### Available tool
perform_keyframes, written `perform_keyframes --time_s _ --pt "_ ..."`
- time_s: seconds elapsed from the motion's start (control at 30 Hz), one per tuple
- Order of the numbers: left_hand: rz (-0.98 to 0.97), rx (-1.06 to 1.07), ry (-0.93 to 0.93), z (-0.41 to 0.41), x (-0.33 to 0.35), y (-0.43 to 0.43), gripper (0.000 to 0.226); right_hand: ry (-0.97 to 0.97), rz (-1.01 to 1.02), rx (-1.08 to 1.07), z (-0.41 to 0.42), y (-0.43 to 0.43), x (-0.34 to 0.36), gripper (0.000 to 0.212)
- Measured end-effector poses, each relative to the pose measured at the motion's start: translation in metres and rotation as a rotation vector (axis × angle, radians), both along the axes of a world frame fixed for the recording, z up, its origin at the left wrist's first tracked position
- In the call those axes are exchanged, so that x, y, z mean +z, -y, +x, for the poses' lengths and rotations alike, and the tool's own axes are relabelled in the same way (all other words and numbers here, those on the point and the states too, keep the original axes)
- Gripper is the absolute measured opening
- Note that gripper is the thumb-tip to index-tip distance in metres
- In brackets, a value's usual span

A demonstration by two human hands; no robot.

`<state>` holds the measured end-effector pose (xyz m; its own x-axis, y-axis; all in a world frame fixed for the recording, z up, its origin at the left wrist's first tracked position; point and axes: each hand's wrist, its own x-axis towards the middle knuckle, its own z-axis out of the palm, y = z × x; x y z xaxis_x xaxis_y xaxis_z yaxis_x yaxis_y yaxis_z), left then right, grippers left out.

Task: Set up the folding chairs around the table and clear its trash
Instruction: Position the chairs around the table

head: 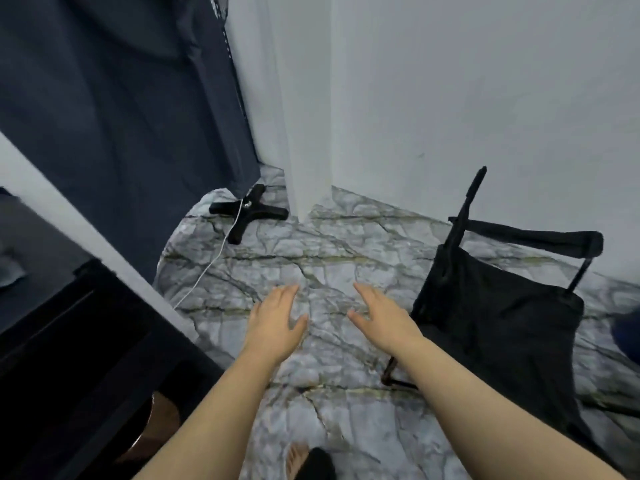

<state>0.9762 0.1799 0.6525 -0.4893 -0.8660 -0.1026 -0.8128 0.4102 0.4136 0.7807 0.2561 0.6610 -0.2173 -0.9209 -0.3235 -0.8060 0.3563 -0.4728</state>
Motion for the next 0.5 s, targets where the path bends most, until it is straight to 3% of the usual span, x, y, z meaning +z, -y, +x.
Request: perform_keyframes --time_s 0.23,0.37,0.5 --pt "-0.092 -0.303 0.003 -0.102 0.021 0.146 0.058 -0.012 -0.171 -0.303 -0.059 0.092 0.027 0.064" --pt "-0.194 -0.622 -0.032 -0.213 0.034 0.200 0.057 -0.154 -0.300 -0.544 -0.119 0.103 0.044 0.063" --pt "-0.290 -0.914 -0.079 -0.317 0.047 0.218 0.069 -0.170 -0.289 -0.799 -0.174 0.096 0.045 0.063"
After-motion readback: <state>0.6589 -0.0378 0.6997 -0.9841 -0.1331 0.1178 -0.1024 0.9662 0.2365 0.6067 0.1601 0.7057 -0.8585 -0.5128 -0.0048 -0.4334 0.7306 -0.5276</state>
